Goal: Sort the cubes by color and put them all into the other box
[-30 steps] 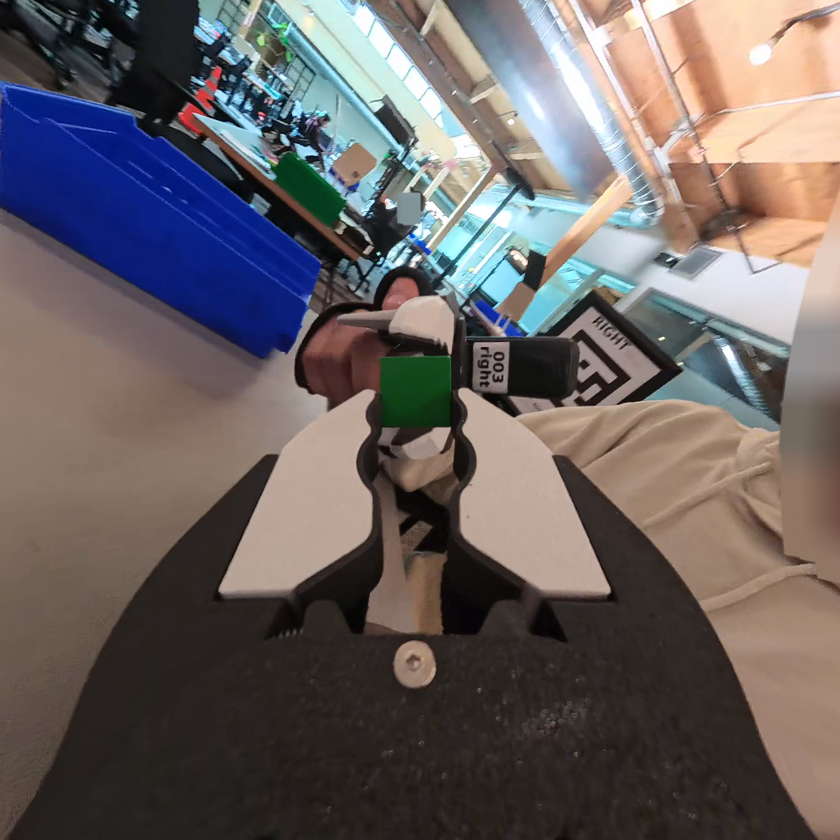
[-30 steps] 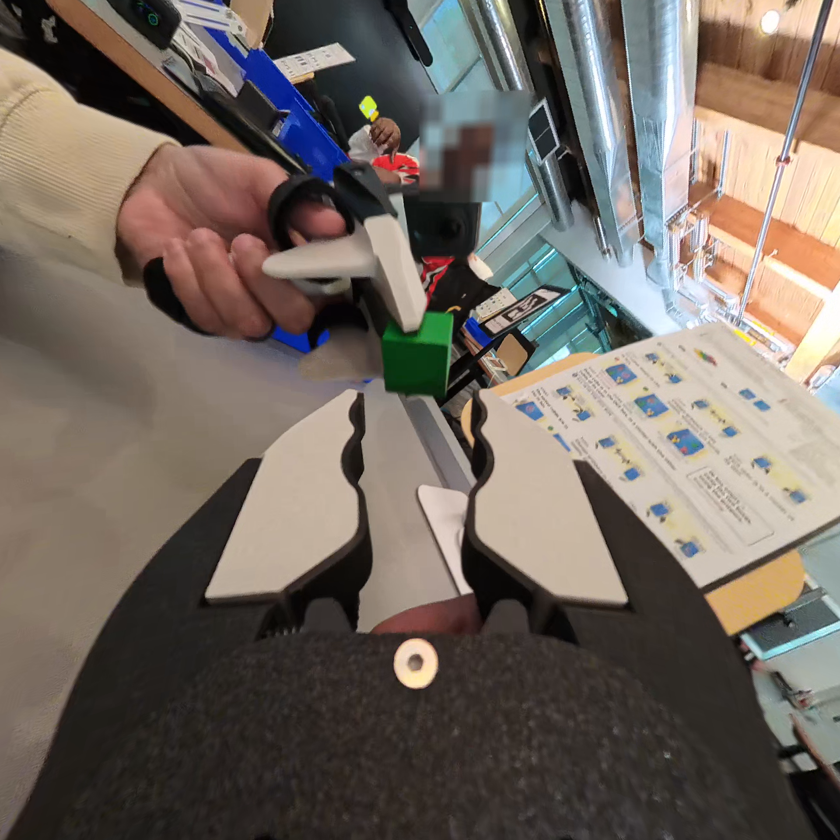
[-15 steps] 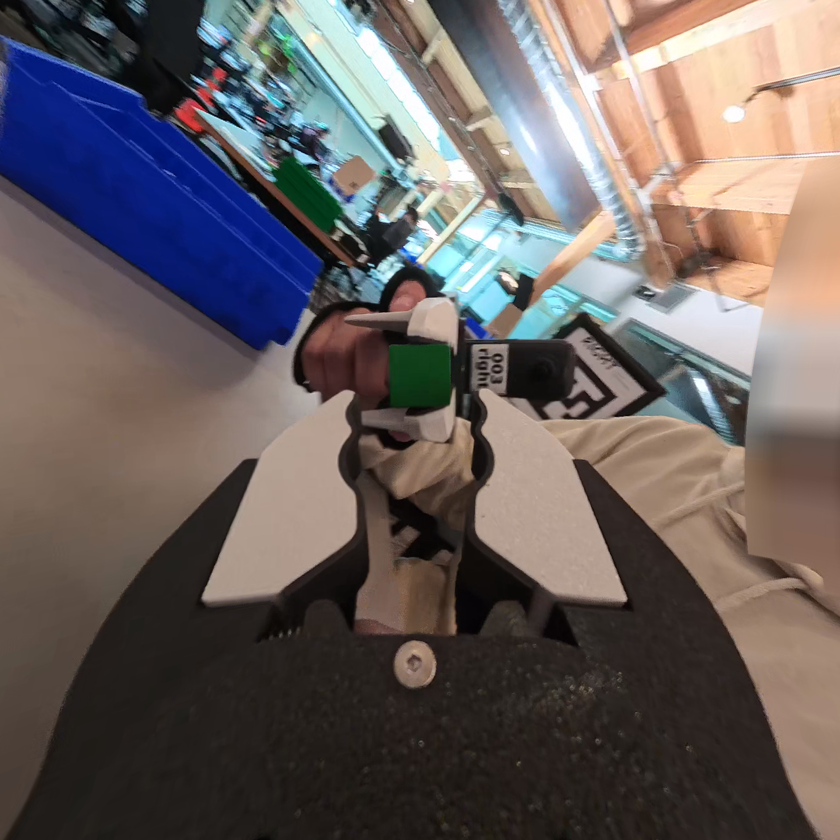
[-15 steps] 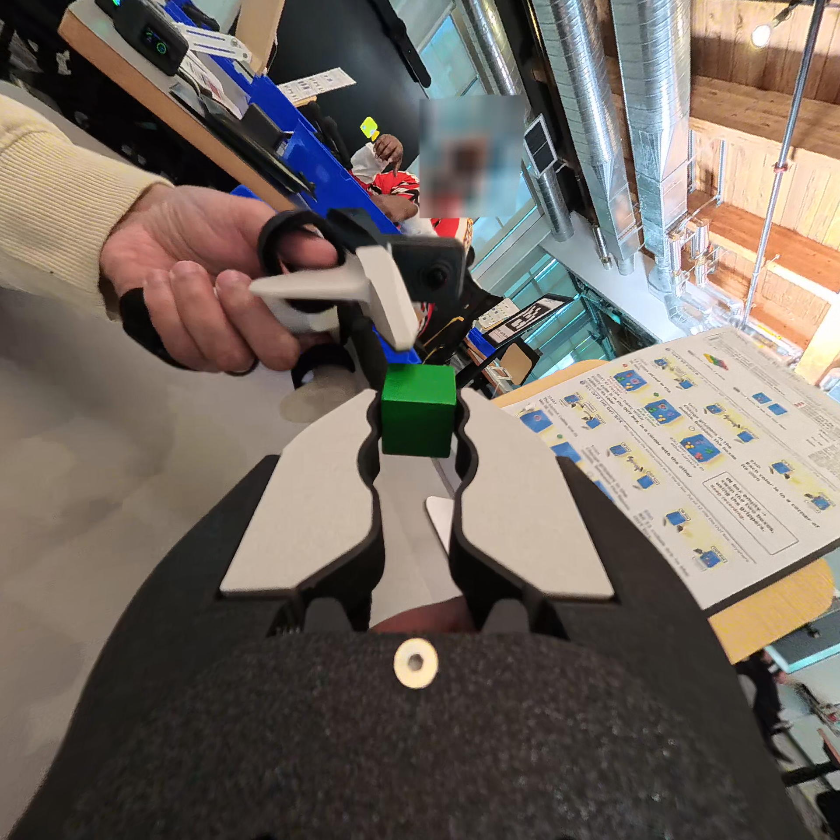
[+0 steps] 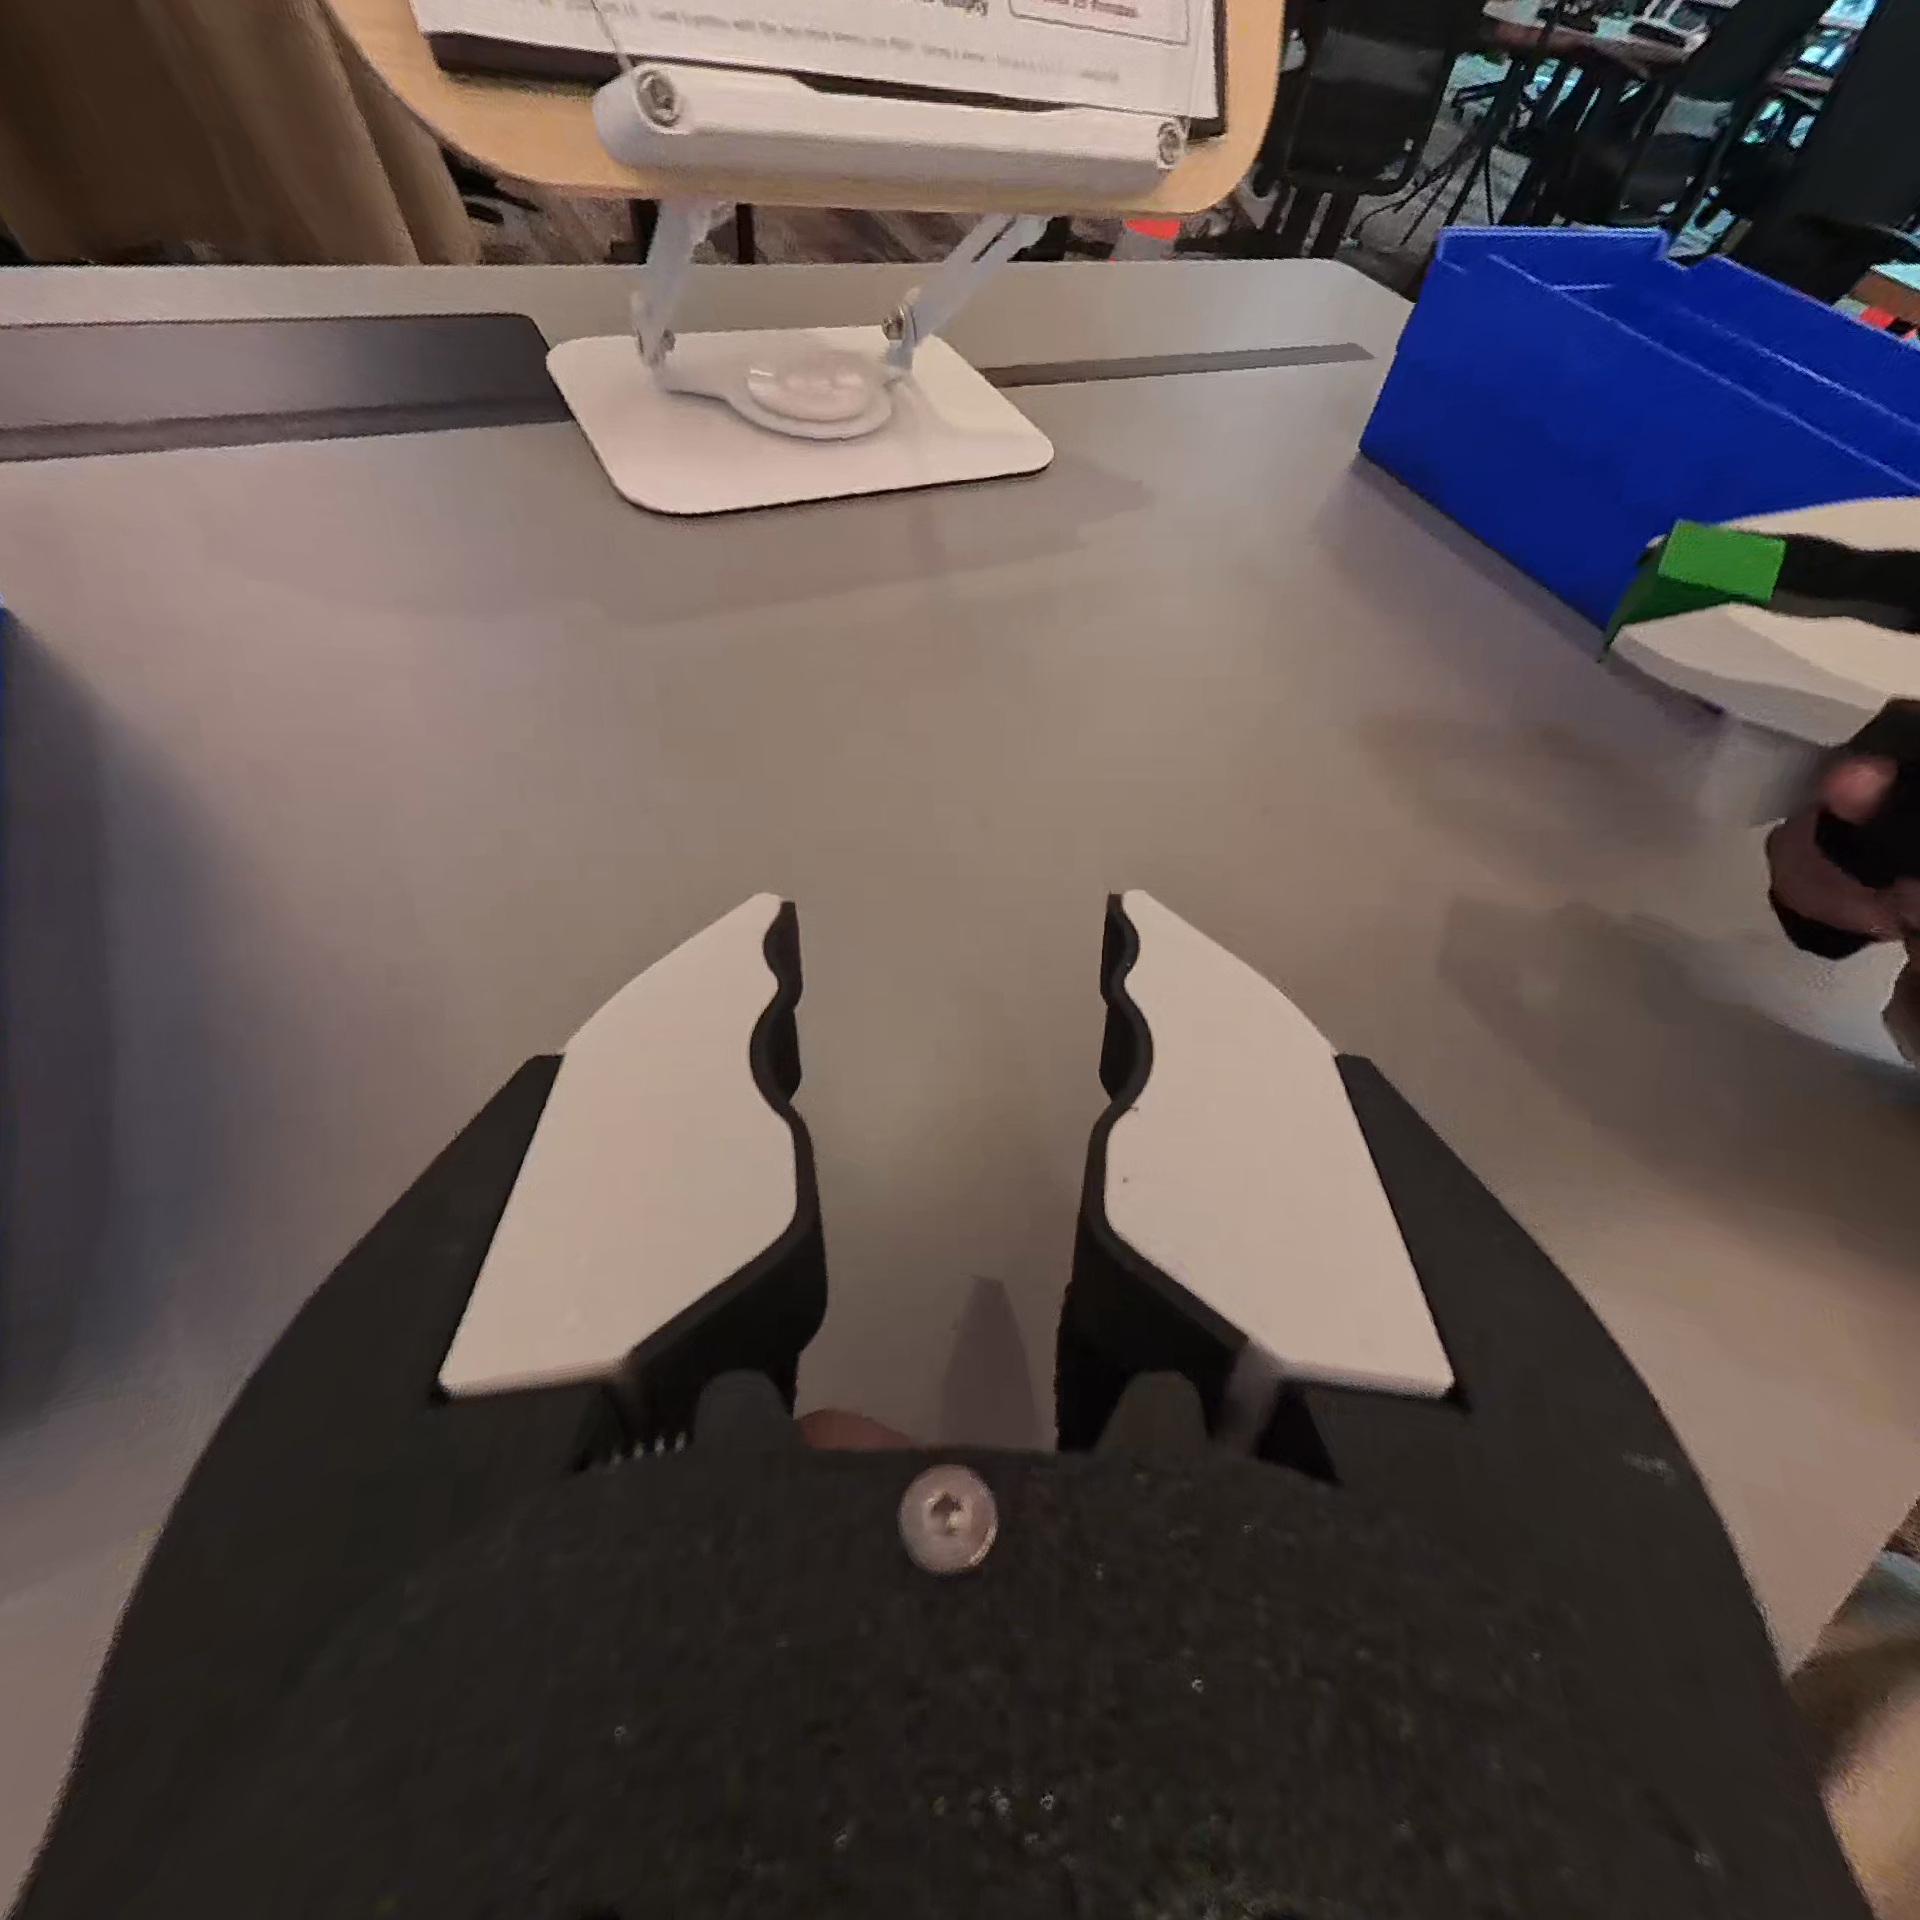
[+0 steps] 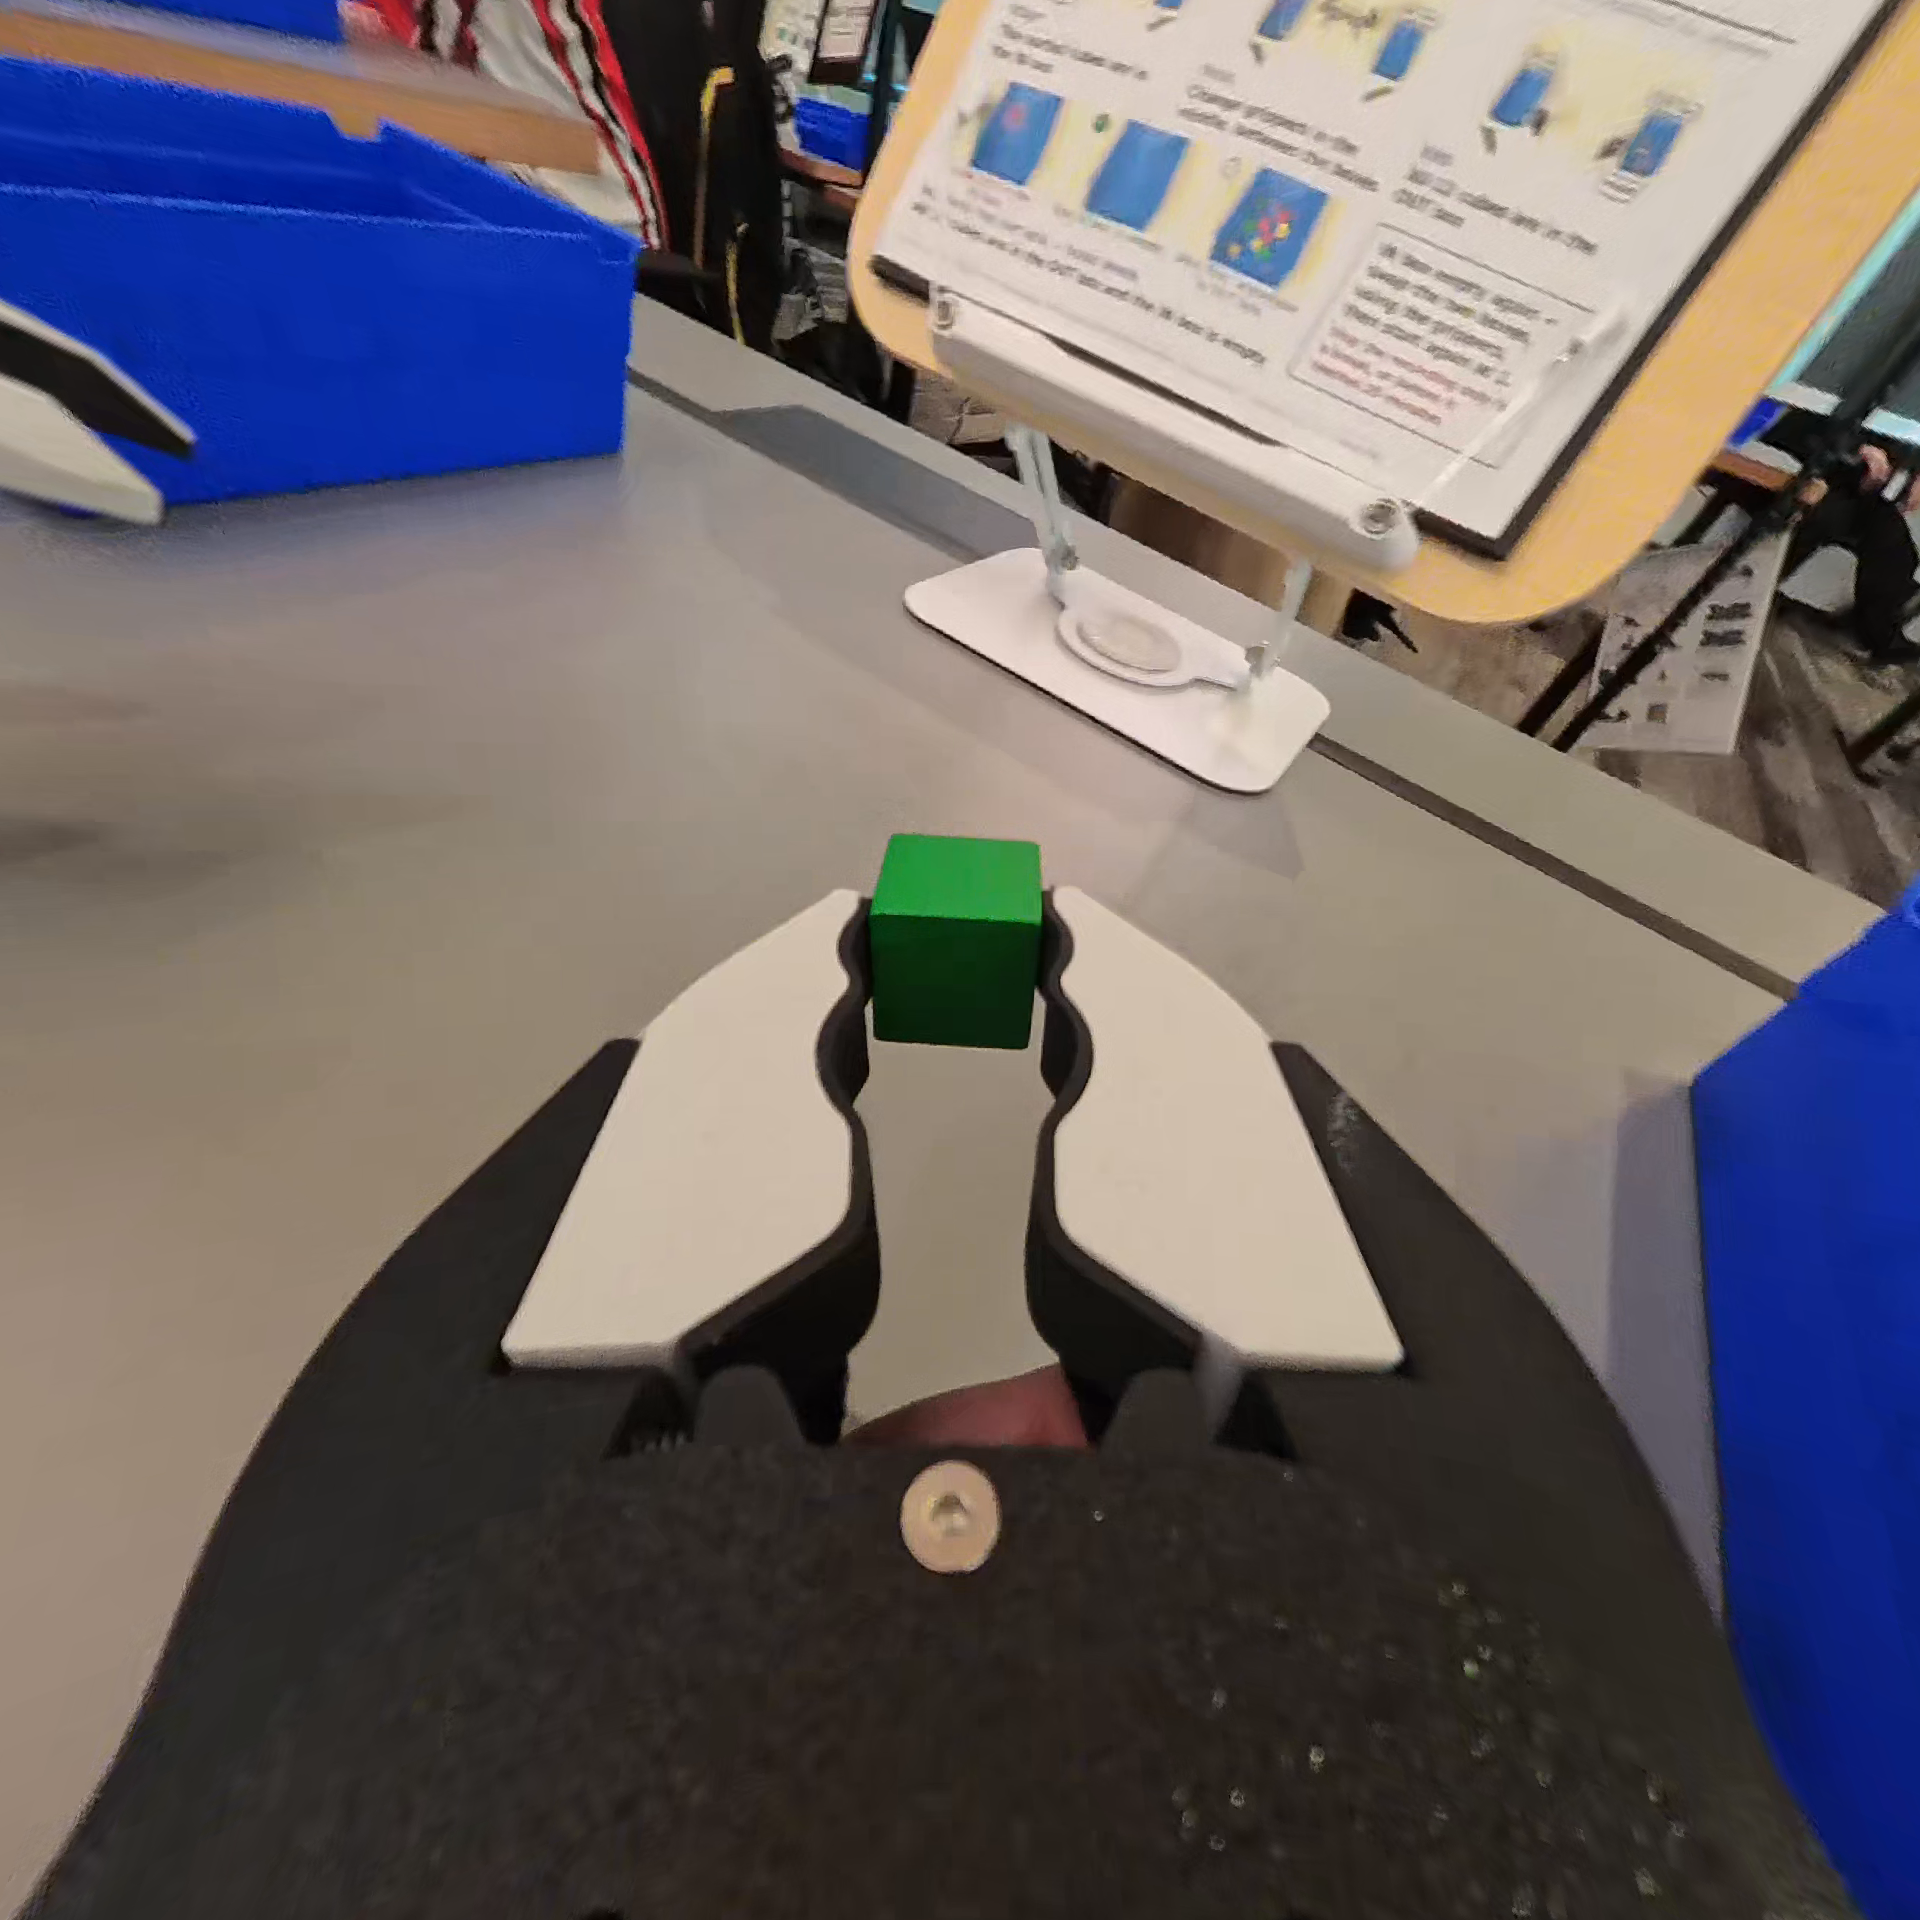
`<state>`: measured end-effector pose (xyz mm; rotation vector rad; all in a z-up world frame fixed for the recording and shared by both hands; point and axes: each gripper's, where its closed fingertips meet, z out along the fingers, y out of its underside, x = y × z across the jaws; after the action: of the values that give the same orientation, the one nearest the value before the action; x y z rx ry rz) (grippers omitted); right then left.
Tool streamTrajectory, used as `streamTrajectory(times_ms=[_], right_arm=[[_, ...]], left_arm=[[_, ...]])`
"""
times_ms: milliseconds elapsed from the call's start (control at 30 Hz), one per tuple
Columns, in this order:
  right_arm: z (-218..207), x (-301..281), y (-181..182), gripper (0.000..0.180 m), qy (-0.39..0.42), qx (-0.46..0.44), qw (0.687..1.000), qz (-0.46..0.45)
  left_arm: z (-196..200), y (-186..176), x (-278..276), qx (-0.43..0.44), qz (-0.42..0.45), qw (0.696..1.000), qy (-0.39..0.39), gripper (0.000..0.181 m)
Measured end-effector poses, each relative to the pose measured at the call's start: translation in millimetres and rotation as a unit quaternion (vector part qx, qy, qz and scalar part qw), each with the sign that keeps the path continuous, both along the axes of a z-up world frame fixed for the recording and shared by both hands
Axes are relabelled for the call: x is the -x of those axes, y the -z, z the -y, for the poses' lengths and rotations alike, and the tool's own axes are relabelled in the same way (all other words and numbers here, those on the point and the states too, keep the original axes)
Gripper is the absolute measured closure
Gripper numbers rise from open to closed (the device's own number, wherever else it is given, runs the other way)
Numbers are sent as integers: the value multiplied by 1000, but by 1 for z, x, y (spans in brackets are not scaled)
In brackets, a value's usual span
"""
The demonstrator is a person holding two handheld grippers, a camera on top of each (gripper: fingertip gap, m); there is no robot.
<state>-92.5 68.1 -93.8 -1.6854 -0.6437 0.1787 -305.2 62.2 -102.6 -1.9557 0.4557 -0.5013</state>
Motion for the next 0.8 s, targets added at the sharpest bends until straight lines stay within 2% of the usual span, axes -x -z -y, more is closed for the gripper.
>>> streamTrajectory(times_ms=[100,200,267,300,367,433,567,633,800], right_arm=[[-2,-27,-28,150,28,-6,1000,1],[-19,-109,-92,150,114,-24,993,19],[-41,-178,-111,150,159,39,985,56],[-57,-213,-109,151,180,85,976,93],[-94,-275,-83,150,205,194,943,179],[-125,-309,-40,150,181,310,906,225],[-147,-354,34,150,160,459,802,347],[-151,-370,57,150,157,497,758,392],[-161,-390,82,150,151,514,710,457]], left_arm=[[5,-2,-10,-10,-14,1000,19,126],[9,-7,-14,-21,-21,999,24,126],[11,-11,-16,-26,-22,999,28,126],[12,-15,-17,-30,-20,999,30,127],[13,-20,-20,-38,-18,998,36,127],[14,-24,-24,-48,-23,998,42,127],[17,-23,-31,-59,-44,996,50,127],[20,-22,-34,-61,-50,995,56,127],[28,-20,-37,-59,-51,995,69,127]])
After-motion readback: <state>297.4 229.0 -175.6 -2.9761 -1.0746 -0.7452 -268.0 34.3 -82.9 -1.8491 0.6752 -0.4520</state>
